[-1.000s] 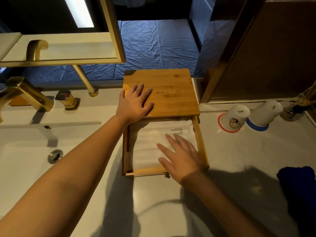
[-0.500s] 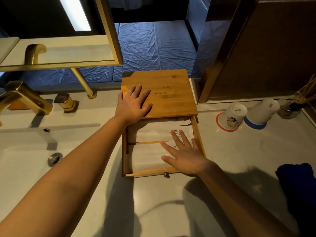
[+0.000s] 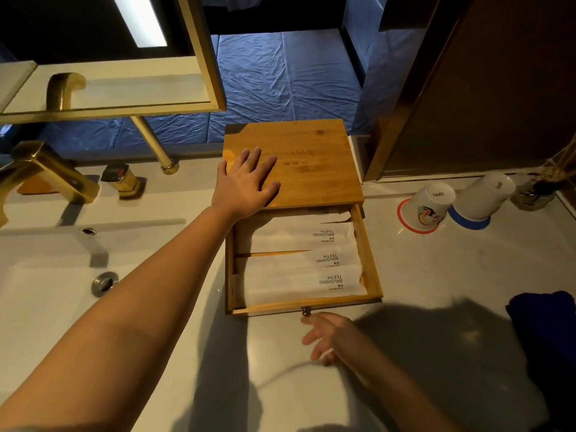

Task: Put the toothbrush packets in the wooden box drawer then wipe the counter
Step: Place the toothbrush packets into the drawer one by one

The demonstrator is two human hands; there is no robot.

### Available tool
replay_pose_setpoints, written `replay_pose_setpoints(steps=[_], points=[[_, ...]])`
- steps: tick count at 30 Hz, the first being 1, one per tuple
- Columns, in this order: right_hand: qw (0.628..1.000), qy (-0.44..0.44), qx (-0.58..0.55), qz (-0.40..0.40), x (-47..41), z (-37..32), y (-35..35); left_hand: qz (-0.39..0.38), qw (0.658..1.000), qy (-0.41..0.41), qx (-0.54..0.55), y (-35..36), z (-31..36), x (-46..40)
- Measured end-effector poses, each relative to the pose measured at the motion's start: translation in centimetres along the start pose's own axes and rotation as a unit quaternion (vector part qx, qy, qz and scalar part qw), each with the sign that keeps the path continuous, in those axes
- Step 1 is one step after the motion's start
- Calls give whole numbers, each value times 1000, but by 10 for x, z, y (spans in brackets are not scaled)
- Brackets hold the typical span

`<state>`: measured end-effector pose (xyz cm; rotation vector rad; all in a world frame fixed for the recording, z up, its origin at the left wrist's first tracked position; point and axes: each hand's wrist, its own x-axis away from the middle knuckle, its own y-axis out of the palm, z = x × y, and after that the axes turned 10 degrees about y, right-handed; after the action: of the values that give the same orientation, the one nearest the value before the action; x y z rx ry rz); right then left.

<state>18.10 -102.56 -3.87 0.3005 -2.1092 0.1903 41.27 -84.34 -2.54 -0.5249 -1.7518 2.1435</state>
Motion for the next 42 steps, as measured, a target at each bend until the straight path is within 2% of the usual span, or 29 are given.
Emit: replay_pose_setpoints(steps=[2,4,10,16,21,26,36,42], points=[[993,28,-105,-48,-5,-9,2,-1,1000,1,2,0,0,0],[982,58,-157,-82,-5,-18,3,-1,1000,1,2,0,1,0],[982,50,-160,-89,-2,-21,2,1,1000,-1,-2,1,0,0],[989,-4,-140,-46,-2,-19,6,-1,1000,0,3,0,0,-1],[990,33,-138,12,-15,-20,18,-3,1000,1,3,0,0,0],[986,16,-160,45,-21,-27,28,-7,1000,3,-2,0,-1,0],[986,1,-141,84,-25,-31,21,-9,1000,4,-6,1,-1,-1],[985,-43,-130,103,-37,-46,19,-9,1000,1,-9,0,-1,0]])
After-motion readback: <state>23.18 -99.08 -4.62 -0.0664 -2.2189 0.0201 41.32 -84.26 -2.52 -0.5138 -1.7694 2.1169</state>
